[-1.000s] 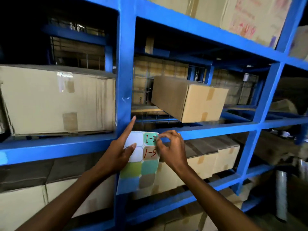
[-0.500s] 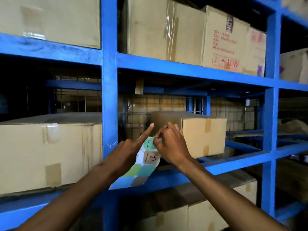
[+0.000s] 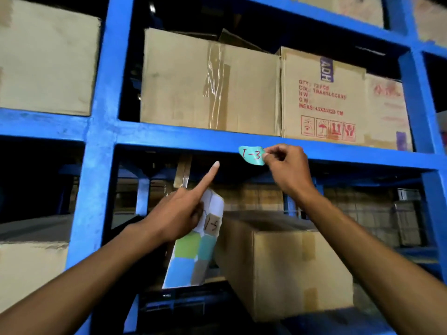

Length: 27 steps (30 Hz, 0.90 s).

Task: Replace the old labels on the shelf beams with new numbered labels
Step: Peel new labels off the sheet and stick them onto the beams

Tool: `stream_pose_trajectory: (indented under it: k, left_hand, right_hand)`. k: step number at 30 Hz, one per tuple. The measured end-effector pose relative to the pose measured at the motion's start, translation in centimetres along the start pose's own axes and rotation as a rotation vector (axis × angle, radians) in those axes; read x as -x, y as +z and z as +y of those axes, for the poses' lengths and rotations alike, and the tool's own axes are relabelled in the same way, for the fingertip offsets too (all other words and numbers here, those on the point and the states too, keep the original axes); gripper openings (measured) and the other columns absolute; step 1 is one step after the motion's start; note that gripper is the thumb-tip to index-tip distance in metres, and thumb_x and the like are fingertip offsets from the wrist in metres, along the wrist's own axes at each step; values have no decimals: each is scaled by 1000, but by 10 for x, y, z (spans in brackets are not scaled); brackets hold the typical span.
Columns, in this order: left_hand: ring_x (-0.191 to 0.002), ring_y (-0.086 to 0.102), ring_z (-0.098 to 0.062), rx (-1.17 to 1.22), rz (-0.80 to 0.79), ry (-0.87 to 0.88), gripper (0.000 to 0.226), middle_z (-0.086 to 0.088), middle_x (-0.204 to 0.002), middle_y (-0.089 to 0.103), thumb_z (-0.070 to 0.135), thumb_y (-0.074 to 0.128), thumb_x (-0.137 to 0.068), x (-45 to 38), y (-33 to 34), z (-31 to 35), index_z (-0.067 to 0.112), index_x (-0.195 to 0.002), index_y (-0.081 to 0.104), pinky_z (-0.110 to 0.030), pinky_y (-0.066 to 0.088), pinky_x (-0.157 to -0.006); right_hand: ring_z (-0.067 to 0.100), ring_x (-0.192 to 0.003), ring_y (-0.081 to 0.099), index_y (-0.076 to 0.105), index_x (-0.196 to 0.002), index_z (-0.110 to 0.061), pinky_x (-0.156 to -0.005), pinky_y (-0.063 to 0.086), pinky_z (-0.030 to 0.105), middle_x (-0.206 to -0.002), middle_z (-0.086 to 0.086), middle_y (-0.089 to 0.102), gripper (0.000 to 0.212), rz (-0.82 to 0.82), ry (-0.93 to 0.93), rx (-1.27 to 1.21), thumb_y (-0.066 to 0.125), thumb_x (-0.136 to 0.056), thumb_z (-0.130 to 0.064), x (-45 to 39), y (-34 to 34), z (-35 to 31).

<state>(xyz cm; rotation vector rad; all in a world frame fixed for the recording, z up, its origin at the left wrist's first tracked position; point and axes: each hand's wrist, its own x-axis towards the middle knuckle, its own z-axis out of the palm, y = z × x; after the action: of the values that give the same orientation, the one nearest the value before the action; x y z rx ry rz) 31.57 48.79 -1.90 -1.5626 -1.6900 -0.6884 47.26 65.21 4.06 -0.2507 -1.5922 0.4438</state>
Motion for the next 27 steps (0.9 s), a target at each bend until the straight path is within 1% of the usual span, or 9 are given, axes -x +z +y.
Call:
stream_pose_trajectory:
  k: [2,5,9,12,15,17,21,23,27]
  left_hand:
    - [-53,47,-35,-79,17,7,103,-8,-51,44,3,46,-79,-22,4,9,52,-137,-23,-51,48,-58]
    - [-61,51,-38,-178,35,8,102,-14,-61,52,4,44,-77,-49,2,20,52,-137,-23,-45,44,-58]
    - [-68,54,-40,-282,40,7,99,-18,-75,61,6,44,-79,-77,-3,29,49,-139,-21,-40,41,-57]
    - [-69,53,-39,-322,15,-15,94,-16,-75,56,6,43,-82,-91,-6,31,45,-142,-18,-41,42,-60]
    - [-71,49,-35,-349,-83,-89,90,-5,-70,40,7,44,-85,-104,-10,31,41,-143,-16,-38,41,-65]
    - [-69,47,-30,-373,-175,-149,89,-7,-79,39,9,46,-88,-108,-11,27,40,-144,-16,-36,40,-68]
    - [-52,36,-15,-472,-227,-191,93,-1,-70,32,9,48,-91,-110,-9,22,43,-141,-22,-32,38,-59]
    - [-51,37,-15,-489,-206,-192,94,-1,-67,31,8,48,-90,-109,-6,21,43,-140,-24,-30,35,-53]
    - [-51,38,-15,-472,-206,-196,96,-1,-66,32,8,49,-90,-110,-1,18,42,-140,-26,-33,39,-56]
  right_hand:
    - [9,-86,60,72,-91,-7,-57,42,7,-98,9,72,14,3,-8,-4,60,-85,-10,-21,0,11]
    - [9,-85,59,72,-93,-8,-65,40,16,-98,10,73,16,6,-34,-13,59,-85,-11,-39,6,19]
    - [9,-77,59,72,-93,-9,-68,41,18,-94,10,74,16,7,-82,-65,60,-85,-12,-47,16,21]
    - [10,-81,62,72,-95,-10,-72,47,23,-97,8,74,16,10,-114,-69,60,-85,-13,-50,23,22]
    - [12,-85,64,72,-98,-11,-83,53,30,-99,7,73,18,5,-118,-66,59,-86,-15,-52,30,24]
    - [10,-85,61,71,-100,-12,-85,54,32,-102,7,72,18,0,-119,-53,59,-87,-16,-52,32,25]
    - [5,-86,55,70,-100,-13,-82,56,37,-105,6,70,16,0,-106,-52,59,-88,-18,-53,34,28]
    - [7,-86,57,71,-97,-13,-79,56,37,-101,6,71,15,4,-99,-53,60,-88,-18,-54,34,28]
    - [13,-86,64,71,-92,-12,-75,57,39,-94,7,73,12,12,-95,-29,63,-85,-19,-60,34,27]
